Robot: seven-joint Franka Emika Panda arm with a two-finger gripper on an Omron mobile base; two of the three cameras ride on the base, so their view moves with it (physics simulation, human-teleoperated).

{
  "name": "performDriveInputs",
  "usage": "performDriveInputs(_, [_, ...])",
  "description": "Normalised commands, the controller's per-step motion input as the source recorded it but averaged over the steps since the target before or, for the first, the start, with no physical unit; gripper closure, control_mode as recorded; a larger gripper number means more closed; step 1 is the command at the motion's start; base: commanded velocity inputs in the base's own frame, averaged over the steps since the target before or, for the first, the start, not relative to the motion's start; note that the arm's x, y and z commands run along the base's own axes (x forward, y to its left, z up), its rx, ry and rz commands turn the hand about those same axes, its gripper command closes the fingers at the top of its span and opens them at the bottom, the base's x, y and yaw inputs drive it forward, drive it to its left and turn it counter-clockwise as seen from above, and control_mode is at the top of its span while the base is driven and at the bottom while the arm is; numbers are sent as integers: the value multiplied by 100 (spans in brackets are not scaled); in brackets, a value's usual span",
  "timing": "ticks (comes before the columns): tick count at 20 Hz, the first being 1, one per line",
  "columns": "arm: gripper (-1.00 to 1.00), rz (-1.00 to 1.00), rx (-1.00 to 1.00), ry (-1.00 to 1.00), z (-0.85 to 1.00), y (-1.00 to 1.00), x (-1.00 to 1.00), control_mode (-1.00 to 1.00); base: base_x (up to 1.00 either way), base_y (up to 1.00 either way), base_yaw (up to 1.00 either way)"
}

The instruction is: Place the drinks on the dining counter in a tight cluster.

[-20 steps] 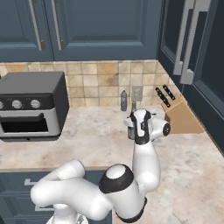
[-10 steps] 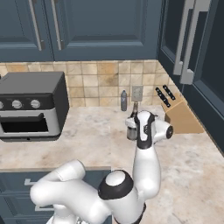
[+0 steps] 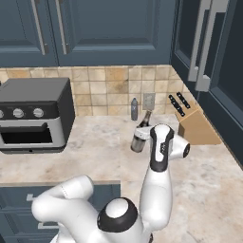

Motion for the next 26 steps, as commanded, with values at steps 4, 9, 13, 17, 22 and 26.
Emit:
performDriveInputs(4, [100, 3, 8, 0, 39, 17, -43, -100, 0, 0, 0])
performDriveInputs(9, [100, 7, 2, 0, 30, 18, -45, -100, 0, 0, 0])
performDriveInputs(13, [100, 6, -7, -8, 13, 28, -55, -100, 0, 0, 0])
performDriveInputs(17, [100, 8, -8, -16, 15, 37, -55, -100, 0, 0, 0])
performDriveInputs(22, [100, 2, -7, -22, 17, 39, -45, -100, 0, 0, 0])
performDriveInputs(26, [100, 2, -4, -11, 13, 40, -45, -100, 0, 0, 0])
